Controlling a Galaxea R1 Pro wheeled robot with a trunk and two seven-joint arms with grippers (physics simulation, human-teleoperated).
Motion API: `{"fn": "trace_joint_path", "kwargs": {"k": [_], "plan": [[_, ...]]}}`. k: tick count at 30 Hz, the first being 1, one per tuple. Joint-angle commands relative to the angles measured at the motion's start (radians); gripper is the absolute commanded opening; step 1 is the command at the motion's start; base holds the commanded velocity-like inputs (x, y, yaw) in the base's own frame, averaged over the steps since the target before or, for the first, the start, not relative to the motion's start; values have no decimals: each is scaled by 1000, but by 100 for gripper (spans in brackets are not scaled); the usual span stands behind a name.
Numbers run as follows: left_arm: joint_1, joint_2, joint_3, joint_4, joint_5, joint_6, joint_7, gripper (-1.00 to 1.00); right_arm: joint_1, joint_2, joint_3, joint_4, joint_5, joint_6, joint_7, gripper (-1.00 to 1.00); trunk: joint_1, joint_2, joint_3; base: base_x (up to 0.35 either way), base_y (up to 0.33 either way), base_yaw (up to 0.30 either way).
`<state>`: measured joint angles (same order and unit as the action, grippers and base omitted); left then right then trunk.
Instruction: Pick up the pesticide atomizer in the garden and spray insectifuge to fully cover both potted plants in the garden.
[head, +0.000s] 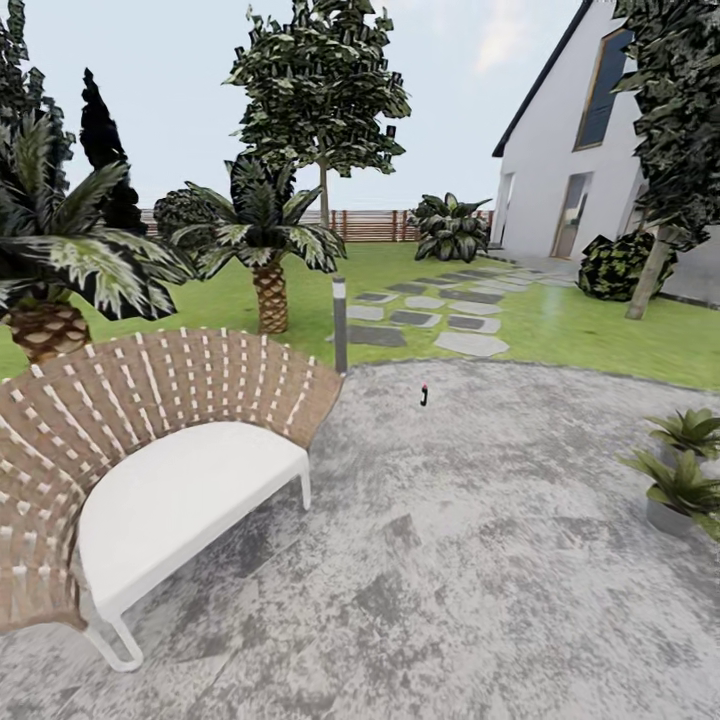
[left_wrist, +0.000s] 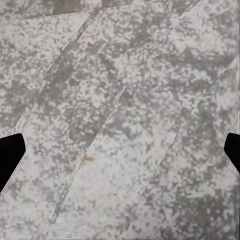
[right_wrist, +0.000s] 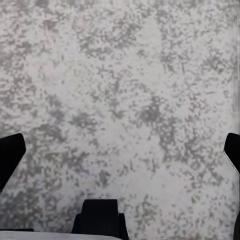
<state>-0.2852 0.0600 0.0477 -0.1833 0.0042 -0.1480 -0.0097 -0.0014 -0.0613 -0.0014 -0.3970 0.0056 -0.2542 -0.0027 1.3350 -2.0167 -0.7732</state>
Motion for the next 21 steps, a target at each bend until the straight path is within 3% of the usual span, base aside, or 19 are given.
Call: {"fn": "trace_joint_path", "kwargs": {"k": [1, 21], "plan": [[0, 0, 4, 1, 0, -3, -1, 100, 0, 0, 0, 0, 1, -2, 0, 100, 0, 0, 0, 333, 0, -247], [-1, 0, 5, 1, 0, -4, -1, 100, 0, 0, 0, 0, -1, -2, 0, 100, 0, 0, 8, 333, 0, -252]]}}
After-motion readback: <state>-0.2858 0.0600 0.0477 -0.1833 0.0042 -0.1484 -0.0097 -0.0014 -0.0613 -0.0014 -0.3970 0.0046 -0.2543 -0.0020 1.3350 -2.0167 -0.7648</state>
